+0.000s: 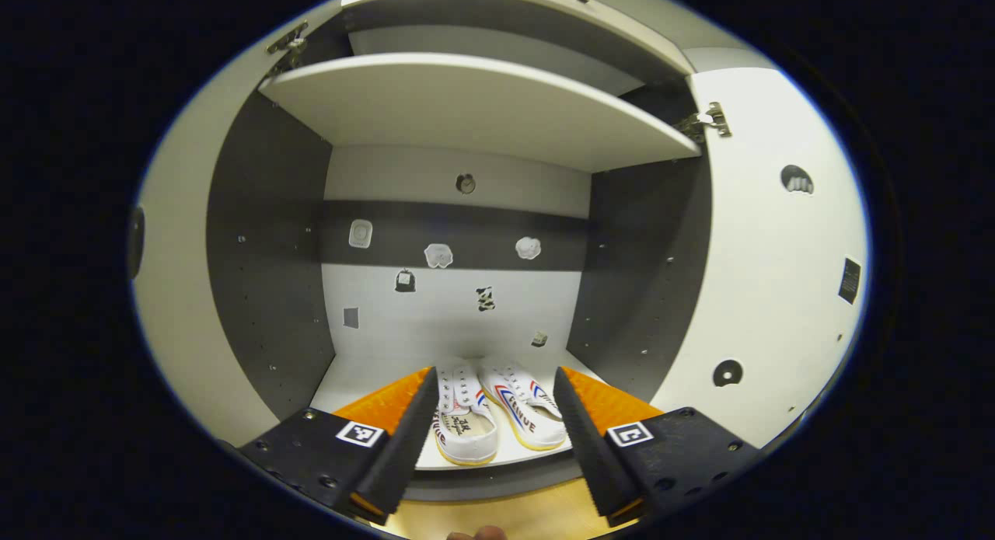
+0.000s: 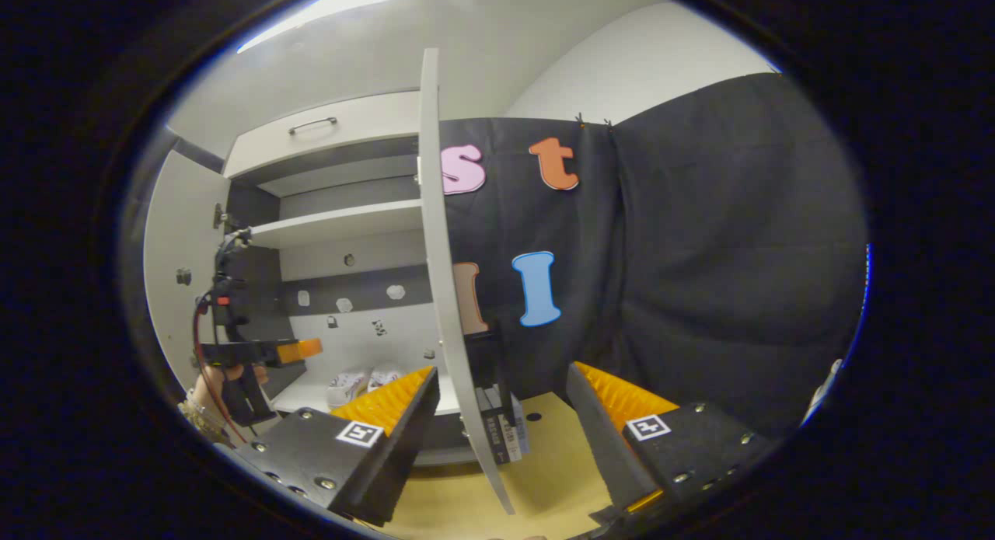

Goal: Grab one shoe with the right hand and put it into the shoe cabinet, grab the other shoe with the left hand and put it into the shoe cabinet; then close the right door with the right hand and the left door with the left hand.

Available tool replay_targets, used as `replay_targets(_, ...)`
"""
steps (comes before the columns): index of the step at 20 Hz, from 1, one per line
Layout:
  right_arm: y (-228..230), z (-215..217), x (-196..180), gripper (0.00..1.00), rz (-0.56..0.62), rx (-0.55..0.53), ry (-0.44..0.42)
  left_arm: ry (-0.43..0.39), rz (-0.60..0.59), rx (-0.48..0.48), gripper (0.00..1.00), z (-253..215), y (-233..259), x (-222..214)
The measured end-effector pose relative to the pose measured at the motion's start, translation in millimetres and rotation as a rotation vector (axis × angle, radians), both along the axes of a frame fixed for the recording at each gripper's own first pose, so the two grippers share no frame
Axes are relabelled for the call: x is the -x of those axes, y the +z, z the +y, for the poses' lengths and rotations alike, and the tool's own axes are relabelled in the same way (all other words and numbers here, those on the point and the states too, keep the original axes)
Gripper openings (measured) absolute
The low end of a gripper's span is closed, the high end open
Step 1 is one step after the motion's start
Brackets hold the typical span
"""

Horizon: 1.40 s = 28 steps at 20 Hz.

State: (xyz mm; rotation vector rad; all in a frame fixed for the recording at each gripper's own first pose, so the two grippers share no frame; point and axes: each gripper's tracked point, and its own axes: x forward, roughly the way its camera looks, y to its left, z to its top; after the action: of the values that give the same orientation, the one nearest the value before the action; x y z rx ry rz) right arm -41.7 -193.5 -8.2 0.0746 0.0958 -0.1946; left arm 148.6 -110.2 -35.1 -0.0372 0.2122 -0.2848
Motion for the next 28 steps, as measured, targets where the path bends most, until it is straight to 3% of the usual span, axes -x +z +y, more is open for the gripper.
replay_targets(1, -2, -8, 0, 0.98, 0.003, 0.000, -0.009, -0.007, -0.006, 0.003, 0.96, -1, 5, 10)
replay_targets(5, -10, -29, -4, 0.98, 0.012, 0.006, -0.030, -0.012, -0.028, 0.012, 0.96, -2, 23, 43)
replay_targets(6, -14, -31, -6, 0.98, 0.021, 0.011, -0.029, -0.009, -0.033, 0.011, 0.92, 1, 27, 51)
replay_targets(7, -17, -32, -9, 0.98, 0.033, 0.011, -0.024, -0.007, -0.033, 0.011, 0.96, 2, 31, 58)
replay_targets(8, -20, -32, -11, 0.98, 0.041, 0.008, -0.014, -0.009, -0.032, 0.010, 0.92, 2, 33, 65)
replay_targets(9, -23, -31, -16, 0.98, 0.047, 0.007, -0.005, -0.009, -0.033, 0.006, 0.96, 3, 35, 72)
replay_targets(17, -37, -23, -27, 0.98, 0.090, 0.023, 0.078, 0.002, -0.049, -0.008, 0.96, 18, 51, 107)
replay_targets(19, -36, -18, -27, 0.98, 0.090, 0.040, 0.102, -0.004, -0.067, -0.009, 0.92, 16, 58, 110)
replay_targets(22, -37, -1, -31, 0.98, 0.098, 0.024, 0.145, -0.028, -0.087, 0.005, 0.96, 10, 71, 114)
replay_targets(24, -40, 16, -32, 0.98, 0.104, 0.001, 0.192, -0.045, -0.101, 0.010, 0.99, 6, 79, 117)
replay_targets(28, -47, 62, -41, 0.98, 0.117, -0.040, 0.302, -0.050, -0.118, -0.003, 0.96, 10, 83, 117)
